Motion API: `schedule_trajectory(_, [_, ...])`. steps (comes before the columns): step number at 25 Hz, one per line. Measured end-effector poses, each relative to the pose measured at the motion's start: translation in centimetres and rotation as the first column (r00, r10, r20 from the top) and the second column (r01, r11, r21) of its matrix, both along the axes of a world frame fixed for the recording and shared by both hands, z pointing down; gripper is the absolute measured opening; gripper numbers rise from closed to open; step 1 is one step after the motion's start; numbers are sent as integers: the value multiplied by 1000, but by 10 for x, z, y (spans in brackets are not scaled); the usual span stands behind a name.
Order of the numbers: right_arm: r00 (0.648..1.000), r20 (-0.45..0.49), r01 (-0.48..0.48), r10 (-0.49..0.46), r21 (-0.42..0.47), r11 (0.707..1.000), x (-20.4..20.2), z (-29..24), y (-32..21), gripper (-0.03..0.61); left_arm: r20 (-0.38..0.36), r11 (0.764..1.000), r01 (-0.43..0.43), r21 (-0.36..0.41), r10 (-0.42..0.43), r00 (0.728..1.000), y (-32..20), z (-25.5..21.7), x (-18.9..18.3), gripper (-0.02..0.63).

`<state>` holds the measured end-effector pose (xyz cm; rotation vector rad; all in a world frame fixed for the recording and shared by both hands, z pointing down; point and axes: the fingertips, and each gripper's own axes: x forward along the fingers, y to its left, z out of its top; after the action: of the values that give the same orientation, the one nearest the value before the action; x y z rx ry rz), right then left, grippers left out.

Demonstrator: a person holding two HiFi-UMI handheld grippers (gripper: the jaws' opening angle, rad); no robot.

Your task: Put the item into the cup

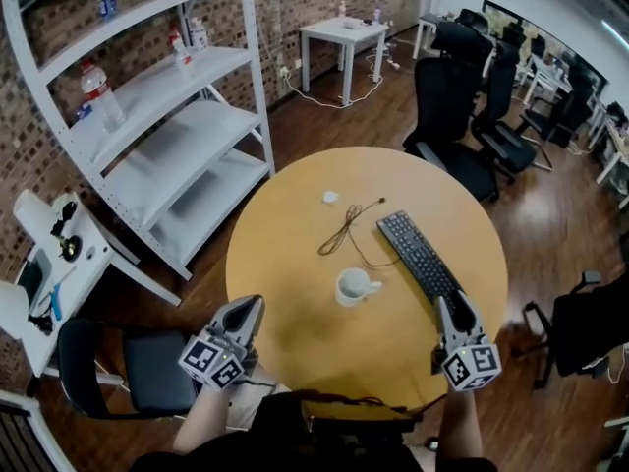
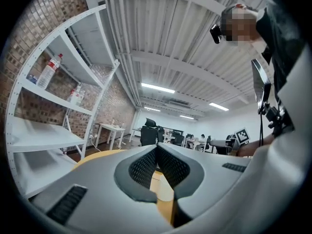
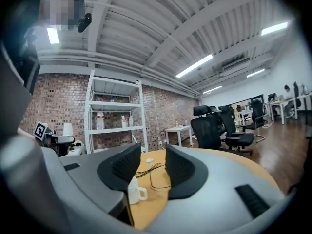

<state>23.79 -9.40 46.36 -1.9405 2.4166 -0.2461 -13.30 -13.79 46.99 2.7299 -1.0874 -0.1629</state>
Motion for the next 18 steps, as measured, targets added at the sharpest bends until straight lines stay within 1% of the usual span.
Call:
schedule_trajectory(1, [1000,-2,-25,25,2,1000,7,0,9,149,2,1000,-22,5,22,1000,-1,-1,8,-5])
schedule_trajectory(3, [998,-11,-67,67,1,998,19,3,24,127,7,998,-63,10,63,998,-2,-3,24,-5])
schedule_trajectory(5, [994,-18,-106,106,7,994,28,3,38,93,10,995,-98,11,97,995,-1,-3,36,-5])
schedule_trajectory(7, [988,-16,-151,151,18,988,36,0,49,42,11,992,-124,10,123,992,0,-3,47,-5])
schedule_trajectory(9, [983,-5,-186,186,26,982,44,-1,59,11,10,990,-143,11,143,990,0,-4,55,-5])
schedule_trajectory(11, [981,16,-195,195,25,980,47,2,65,9,17,987,-162,17,161,987,0,-5,61,-5])
schedule_trajectory(14, [983,26,-183,182,14,983,46,6,67,9,42,982,-188,36,186,982,1,-9,67,-5])
schedule_trajectory(18, [987,37,-156,156,4,988,42,12,65,9,34,985,-165,45,164,986,0,-14,63,-5])
